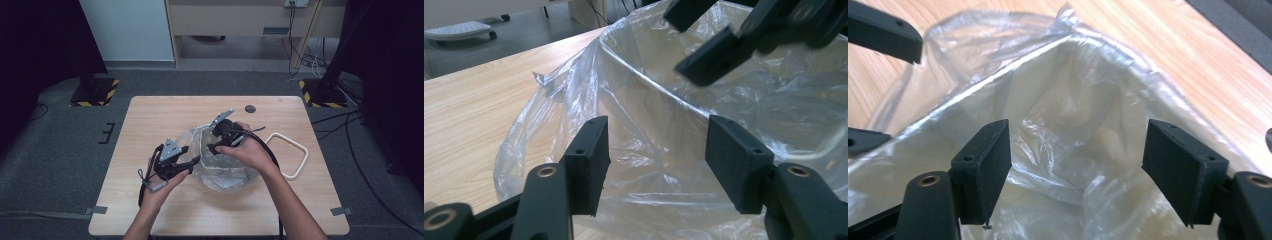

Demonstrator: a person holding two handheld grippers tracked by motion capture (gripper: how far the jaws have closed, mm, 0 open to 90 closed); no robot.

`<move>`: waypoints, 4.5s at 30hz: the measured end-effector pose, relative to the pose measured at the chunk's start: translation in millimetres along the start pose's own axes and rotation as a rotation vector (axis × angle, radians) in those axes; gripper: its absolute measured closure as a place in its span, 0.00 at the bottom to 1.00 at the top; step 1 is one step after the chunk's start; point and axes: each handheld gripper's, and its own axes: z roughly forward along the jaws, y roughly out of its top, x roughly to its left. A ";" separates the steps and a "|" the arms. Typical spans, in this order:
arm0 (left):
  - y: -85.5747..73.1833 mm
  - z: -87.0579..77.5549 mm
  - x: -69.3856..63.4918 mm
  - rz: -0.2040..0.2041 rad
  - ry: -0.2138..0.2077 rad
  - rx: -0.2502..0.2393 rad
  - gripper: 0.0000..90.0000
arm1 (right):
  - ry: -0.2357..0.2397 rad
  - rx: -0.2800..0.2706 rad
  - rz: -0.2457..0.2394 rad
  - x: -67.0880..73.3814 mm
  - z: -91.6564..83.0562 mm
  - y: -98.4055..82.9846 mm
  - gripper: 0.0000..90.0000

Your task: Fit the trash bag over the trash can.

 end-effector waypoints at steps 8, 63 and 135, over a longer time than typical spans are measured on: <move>1.1 -6.5 -3.6 0.011 0.003 -0.003 0.43 | -0.007 -0.114 0.057 -16.1 -32.0 -7.4 0.37; -30.8 -13.8 48.5 -0.037 0.123 0.084 0.10 | -0.310 -0.111 0.474 -165.4 -50.6 -233.7 0.62; -60.9 -15.5 91.5 -0.121 0.219 0.154 0.12 | -0.378 -0.125 0.519 -176.8 -54.2 -274.5 0.86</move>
